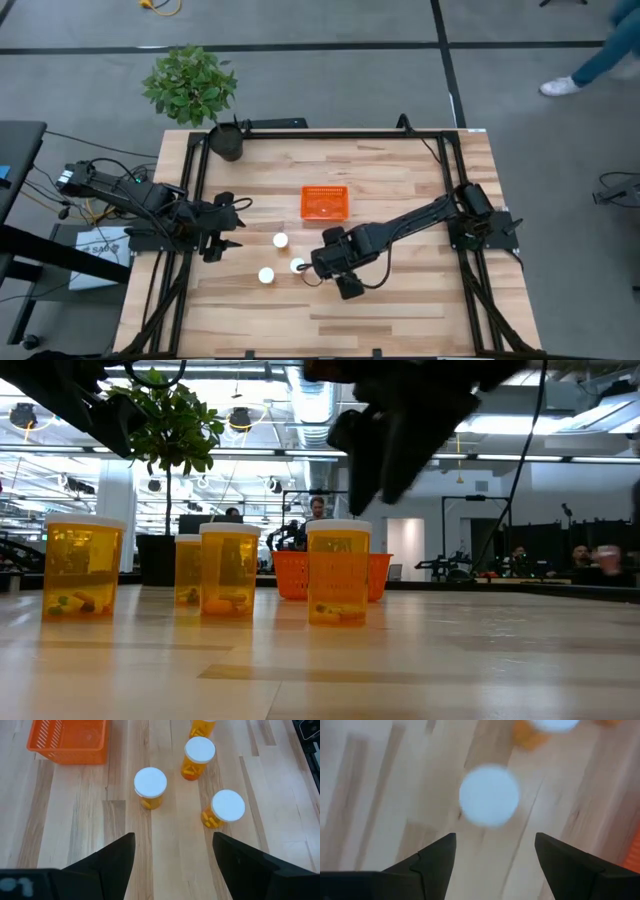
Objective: Pick and place pill bottles into a basket
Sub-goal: Put the orange pill bottle into the orange basket
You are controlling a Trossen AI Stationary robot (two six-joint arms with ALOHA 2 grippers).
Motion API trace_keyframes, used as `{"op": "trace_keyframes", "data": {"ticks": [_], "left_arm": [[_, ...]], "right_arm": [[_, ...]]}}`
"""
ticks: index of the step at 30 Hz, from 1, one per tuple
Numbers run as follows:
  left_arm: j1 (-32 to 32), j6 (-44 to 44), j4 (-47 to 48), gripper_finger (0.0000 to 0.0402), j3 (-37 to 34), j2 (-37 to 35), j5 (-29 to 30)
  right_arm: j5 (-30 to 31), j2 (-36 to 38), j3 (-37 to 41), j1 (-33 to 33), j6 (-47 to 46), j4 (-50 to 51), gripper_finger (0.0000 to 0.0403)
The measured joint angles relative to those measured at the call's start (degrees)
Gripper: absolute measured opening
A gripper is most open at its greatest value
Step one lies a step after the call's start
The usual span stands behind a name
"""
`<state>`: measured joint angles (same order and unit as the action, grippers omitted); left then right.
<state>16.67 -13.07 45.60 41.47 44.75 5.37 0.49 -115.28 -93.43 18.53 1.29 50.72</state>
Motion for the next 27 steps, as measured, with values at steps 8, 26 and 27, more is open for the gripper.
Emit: {"op": "trace_keyframes", "data": {"ticks": [8,26,27], "left_arm": [[0.0,0.0,0.0,0.0256,0.0,0.0,0.0],[0.0,0.0,0.0,0.0256,0.0,0.0,0.0],[0.0,0.0,0.0,0.0256,0.0,0.0,0.0]], "right_arm": [[0.9,0.0,0.0,-0.7,-4.5,0.1,0.0265],[0.7,-0.2,0.0,0.2,-11.9,-0.2,0.0266],[0.7,-0.2,0.0,0.2,-11.9,-0.3,0.0266]]}}
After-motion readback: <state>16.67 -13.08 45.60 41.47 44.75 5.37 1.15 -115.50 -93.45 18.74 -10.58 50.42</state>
